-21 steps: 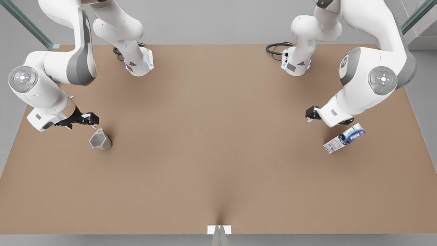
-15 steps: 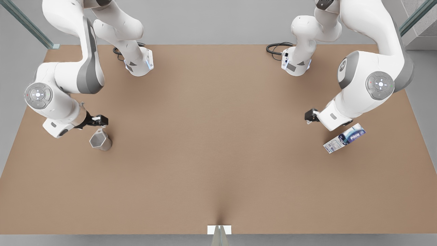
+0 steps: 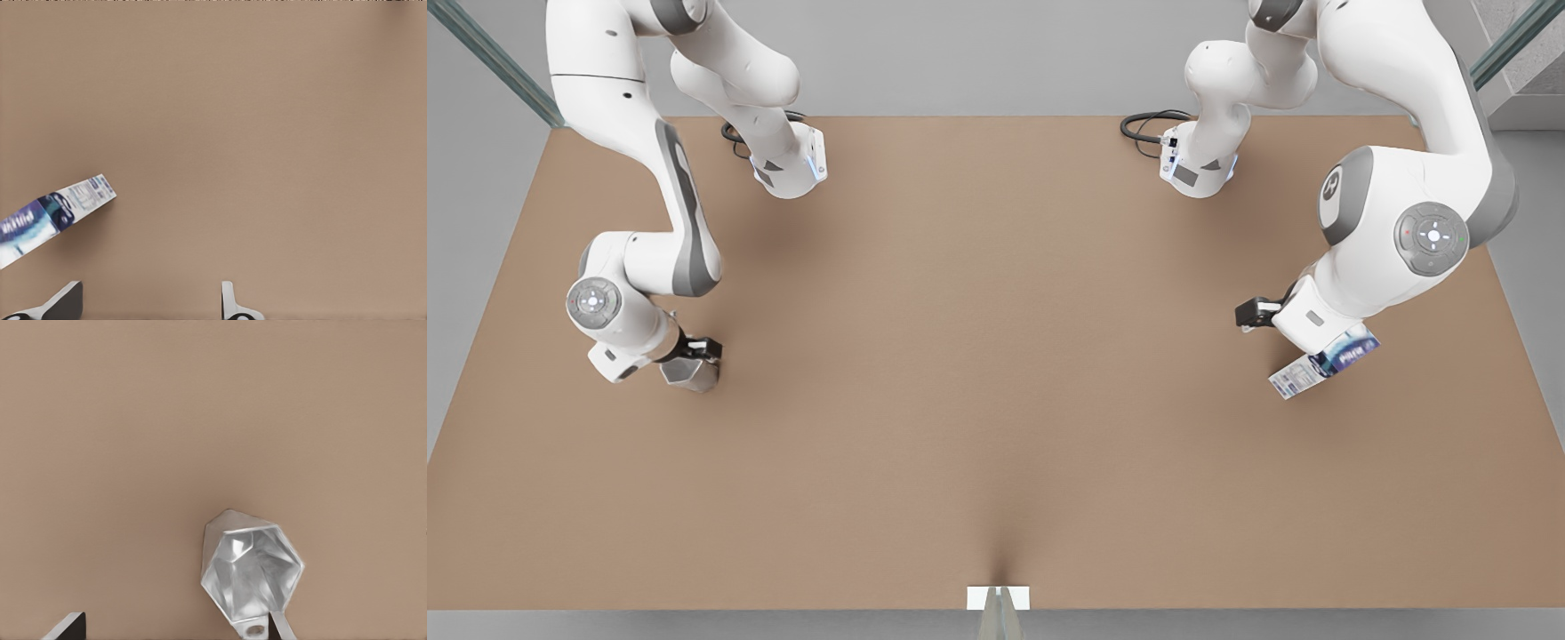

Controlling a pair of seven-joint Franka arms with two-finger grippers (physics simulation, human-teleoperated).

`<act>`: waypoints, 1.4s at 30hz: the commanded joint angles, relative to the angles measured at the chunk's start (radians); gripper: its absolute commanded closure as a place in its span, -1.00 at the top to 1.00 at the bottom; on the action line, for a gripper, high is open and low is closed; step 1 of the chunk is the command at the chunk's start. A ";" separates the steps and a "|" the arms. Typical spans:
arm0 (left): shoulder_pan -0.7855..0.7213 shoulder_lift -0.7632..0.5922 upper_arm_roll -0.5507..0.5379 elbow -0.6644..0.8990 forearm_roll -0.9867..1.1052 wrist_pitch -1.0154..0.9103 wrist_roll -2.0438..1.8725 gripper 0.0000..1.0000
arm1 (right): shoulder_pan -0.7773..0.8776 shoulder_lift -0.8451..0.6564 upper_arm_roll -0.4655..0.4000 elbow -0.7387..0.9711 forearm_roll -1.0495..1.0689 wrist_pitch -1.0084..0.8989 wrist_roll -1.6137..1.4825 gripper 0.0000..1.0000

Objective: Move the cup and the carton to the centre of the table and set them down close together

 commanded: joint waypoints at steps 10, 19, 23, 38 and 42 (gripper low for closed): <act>0.000 0.000 0.000 -0.002 0.001 -0.003 -0.003 1.00 | -0.045 0.039 -0.009 -0.120 0.002 0.251 -0.051 1.00; -0.002 0.000 0.000 -0.003 0.001 -0.003 -0.005 1.00 | -0.048 0.074 -0.020 -0.146 0.002 0.317 -0.052 1.00; -0.002 0.000 -0.001 -0.009 0.001 -0.006 -0.006 1.00 | -0.052 0.096 -0.023 -0.150 0.002 0.318 -0.052 1.00; -0.006 0.000 0.000 -0.009 0.001 -0.027 -0.008 1.00 | -0.057 0.145 -0.023 -0.150 0.002 0.334 -0.049 -0.24; -0.006 0.000 0.000 -0.012 0.001 -0.027 -0.008 1.00 | -0.057 0.148 -0.024 -0.149 0.003 0.334 -0.044 -0.57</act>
